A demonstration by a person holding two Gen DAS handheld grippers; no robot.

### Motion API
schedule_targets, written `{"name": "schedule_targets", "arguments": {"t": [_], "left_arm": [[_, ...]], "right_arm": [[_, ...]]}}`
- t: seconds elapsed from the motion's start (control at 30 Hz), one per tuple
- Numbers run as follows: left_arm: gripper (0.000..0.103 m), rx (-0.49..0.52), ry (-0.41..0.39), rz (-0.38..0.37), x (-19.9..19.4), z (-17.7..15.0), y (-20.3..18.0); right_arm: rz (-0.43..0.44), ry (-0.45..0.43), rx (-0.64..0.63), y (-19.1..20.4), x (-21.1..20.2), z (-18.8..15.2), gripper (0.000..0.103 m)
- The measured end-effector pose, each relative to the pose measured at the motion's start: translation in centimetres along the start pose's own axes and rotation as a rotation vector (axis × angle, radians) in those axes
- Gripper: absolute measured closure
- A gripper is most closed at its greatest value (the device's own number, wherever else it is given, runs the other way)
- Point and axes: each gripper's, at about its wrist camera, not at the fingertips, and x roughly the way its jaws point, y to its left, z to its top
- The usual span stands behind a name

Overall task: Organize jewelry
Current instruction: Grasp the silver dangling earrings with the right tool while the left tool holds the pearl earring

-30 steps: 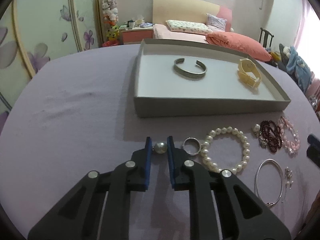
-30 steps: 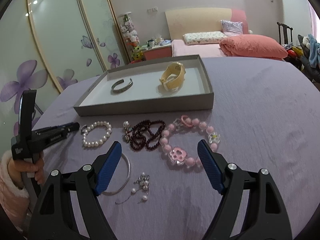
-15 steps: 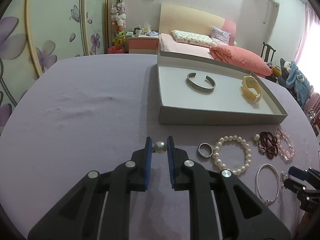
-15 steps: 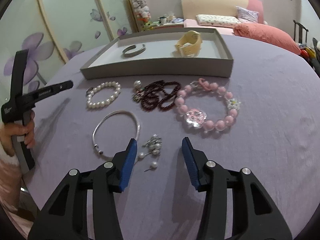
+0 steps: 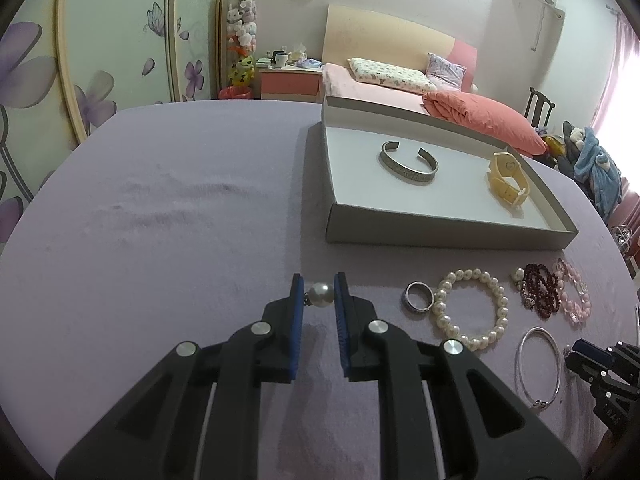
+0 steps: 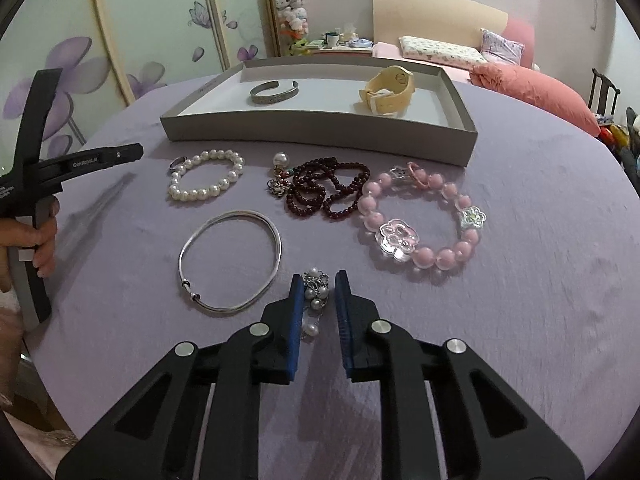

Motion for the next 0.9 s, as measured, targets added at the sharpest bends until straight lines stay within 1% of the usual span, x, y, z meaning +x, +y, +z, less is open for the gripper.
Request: {"name": "schedule_targets", "arguments": {"t": [0.2,0.33,0.43,0.5,0.63,0.73,0.77,0.9], "left_arm": [[0.087,0.0,0.003,-0.001,0.1,-0.1,-0.2],[0.087,-0.001,0.001,-0.007,0.0,-0.2,-0.3],[0.087,-0.003,-0.003,-0.011,-0.4,-0.2,-0.4],[0.087,-0.003,-0.01,-0.01,-0.7,-0.2,-0.3],[0.087,-0.011,-0.022,-0.011,-1.4,-0.2,-0.1],[0.087,-0.019,-0.034,-0.014,-2.0,-0.3,0.2],[0.087,-0.02,-0.037,-0.015,-2.2,-0.3,0.3],[0.087,-0.031,-0.052,-0.024,-3.1,-0.4,0.4]], "right_arm": [[-0.056,-0.001,-0.048,1.0,0.1,0.1,0.086],[-0.064,0.002,-0.077,1.3,0.2,0.2,0.09],[-0.064,0.0,-0.044,0.5,0.1,0.3,0.09],[-0.079,-0.003,-0.022,-0.2,0.0,0.2,0.09],[-0.079,-0.015,0.054,-2.5,-0.4,0.1,0.091],[-0.074,-0.064,0.116,-4.1,-1.6,0.3,0.091],[-0.071,-0.092,0.134,-4.6,-2.2,0.4,0.091],[-0.074,-0.182,0.153,-5.0,-4.3,1.2,0.091]]}}
